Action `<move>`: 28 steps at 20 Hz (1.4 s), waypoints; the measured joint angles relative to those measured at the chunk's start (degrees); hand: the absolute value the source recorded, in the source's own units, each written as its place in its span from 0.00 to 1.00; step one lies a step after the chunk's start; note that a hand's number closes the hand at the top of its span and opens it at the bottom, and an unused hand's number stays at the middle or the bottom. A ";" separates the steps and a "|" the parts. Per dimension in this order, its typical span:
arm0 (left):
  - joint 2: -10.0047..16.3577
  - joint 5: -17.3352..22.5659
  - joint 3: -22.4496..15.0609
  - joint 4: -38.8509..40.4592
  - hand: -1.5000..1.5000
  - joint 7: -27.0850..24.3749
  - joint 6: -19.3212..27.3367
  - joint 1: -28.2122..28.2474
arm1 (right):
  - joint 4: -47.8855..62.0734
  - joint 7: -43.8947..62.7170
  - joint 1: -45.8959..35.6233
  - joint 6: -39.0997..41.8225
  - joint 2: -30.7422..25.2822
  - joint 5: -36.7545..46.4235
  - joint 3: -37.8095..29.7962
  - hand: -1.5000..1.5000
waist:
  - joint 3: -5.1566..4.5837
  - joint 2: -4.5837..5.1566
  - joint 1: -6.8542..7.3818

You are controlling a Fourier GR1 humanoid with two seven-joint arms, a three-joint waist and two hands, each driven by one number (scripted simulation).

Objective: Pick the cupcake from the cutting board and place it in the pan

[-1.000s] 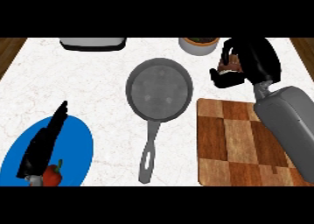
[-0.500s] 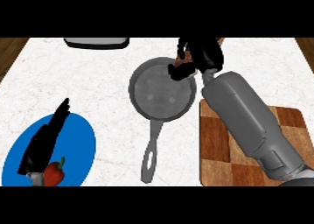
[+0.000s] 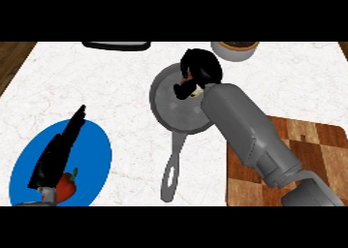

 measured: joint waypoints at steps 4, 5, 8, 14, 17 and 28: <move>0.15 0.21 -0.16 0.14 0.50 0.08 -0.69 -1.07 | 3.54 -0.81 0.36 3.21 0.60 -6.66 -3.55 0.00 | 0.05 0.48 1.33; 0.23 0.30 -0.18 0.27 0.50 0.04 -0.93 -1.22 | 4.21 -0.36 0.41 4.00 0.67 -8.60 -4.48 0.00 | 0.06 0.54 1.74; -0.24 -0.16 -0.74 0.78 0.50 0.15 -0.78 -2.08 | 5.88 -1.46 0.91 5.40 0.83 -13.79 -7.43 0.00 | 0.09 0.71 2.09; 0.09 0.08 -0.59 1.08 0.50 0.50 -1.44 -2.80 | 5.20 -9.08 1.60 -0.92 0.93 -21.76 -11.97 0.00 | 0.15 0.75 2.70; -0.09 -0.20 -0.53 1.34 0.50 0.35 -1.08 -2.98 | 4.72 -12.69 1.12 -5.50 0.95 -25.07 -14.44 0.00 | 0.14 0.64 2.33; -0.02 0.07 1.08 0.87 0.50 -0.16 -0.17 -0.18 | 6.44 -22.47 1.69 -15.24 -2.17 -33.38 -25.58 0.00 | 0.03 -0.31 -1.01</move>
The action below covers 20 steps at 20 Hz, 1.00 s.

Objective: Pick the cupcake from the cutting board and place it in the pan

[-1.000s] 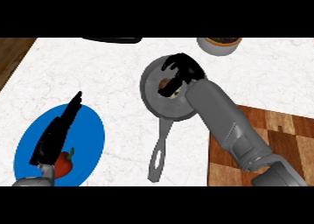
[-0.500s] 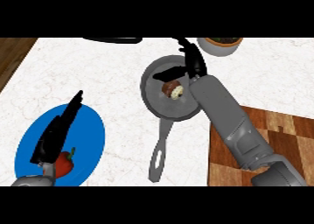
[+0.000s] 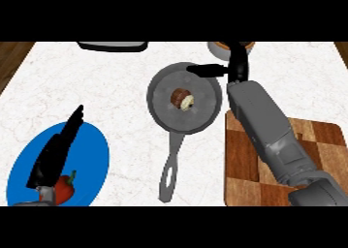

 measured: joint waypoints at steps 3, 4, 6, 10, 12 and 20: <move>0.83 0.90 1.30 0.24 0.50 -1.08 -0.63 1.28 | 0.08 -3.74 2.06 2.62 -3.66 -1.31 -1.95 0.00 | 0.01 -0.23 -0.85; 0.72 0.89 1.51 0.50 0.50 -1.45 -0.44 1.46 | 0.17 -5.32 2.97 3.58 -4.75 -1.61 -2.45 0.00 | 0.00 -0.29 -1.11; 0.77 0.80 1.53 -0.07 0.50 -1.01 -0.50 1.77 | 0.62 -7.30 3.86 5.91 -7.64 -1.91 -3.17 0.00 | 0.02 -0.37 -1.43; 0.65 0.61 1.79 -0.38 0.50 -1.24 -0.32 2.64 | 1.49 -11.02 6.77 10.67 -13.37 -2.62 -4.64 0.00 | 0.04 -0.50 -1.99; 0.61 0.76 1.76 -2.07 0.50 -0.20 -0.52 3.61 | 1.61 -12.86 8.80 13.15 -15.66 -2.95 -5.15 0.00 | 0.04 -0.65 -2.25; -0.45 -0.29 1.54 -1.43 0.50 -1.00 0.02 3.87 | 3.32 -17.19 13.09 23.03 -24.18 -3.67 -6.73 0.00 | 0.05 -0.73 -2.62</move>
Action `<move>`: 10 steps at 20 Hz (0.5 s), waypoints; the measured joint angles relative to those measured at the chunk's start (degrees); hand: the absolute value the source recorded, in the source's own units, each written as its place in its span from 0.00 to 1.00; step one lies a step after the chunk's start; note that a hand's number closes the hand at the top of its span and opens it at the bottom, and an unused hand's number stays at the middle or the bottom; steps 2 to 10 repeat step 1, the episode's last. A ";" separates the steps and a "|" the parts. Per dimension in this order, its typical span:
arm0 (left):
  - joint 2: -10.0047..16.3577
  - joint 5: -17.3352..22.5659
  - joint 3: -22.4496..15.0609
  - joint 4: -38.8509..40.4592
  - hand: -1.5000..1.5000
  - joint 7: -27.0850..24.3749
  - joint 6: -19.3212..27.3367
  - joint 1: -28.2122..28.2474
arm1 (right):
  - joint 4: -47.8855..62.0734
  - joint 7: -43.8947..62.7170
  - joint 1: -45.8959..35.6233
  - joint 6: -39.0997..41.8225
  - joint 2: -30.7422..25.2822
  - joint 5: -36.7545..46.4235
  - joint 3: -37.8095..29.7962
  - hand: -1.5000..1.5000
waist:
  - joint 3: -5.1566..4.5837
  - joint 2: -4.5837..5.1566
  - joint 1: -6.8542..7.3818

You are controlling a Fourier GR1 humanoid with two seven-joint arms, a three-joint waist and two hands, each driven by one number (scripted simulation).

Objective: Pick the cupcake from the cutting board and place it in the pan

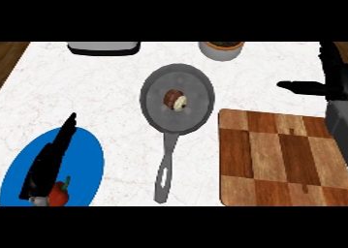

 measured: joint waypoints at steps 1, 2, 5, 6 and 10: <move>0.27 0.35 0.22 -1.19 0.50 0.18 -0.45 0.95 | -0.33 -0.12 0.80 1.04 -0.63 0.04 0.12 0.00 | -0.02 -0.08 -0.09; 0.27 0.35 0.22 -1.19 0.50 0.18 -0.45 0.95 | -0.33 -0.12 0.80 1.04 -0.63 0.04 0.12 0.00 | -0.02 -0.08 -0.09; 0.27 0.35 0.22 -1.19 0.50 0.18 -0.45 0.95 | -0.33 -0.12 0.80 1.04 -0.63 0.04 0.12 0.00 | -0.02 -0.08 -0.09; 0.27 0.35 0.22 -1.19 0.50 0.18 -0.45 0.95 | -0.33 -0.12 0.80 1.04 -0.63 0.04 0.12 0.00 | -0.02 -0.08 -0.09; 0.27 0.35 0.22 -1.19 0.50 0.18 -0.45 0.95 | -0.33 -0.12 0.80 1.04 -0.63 0.04 0.12 0.00 | -0.02 -0.08 -0.09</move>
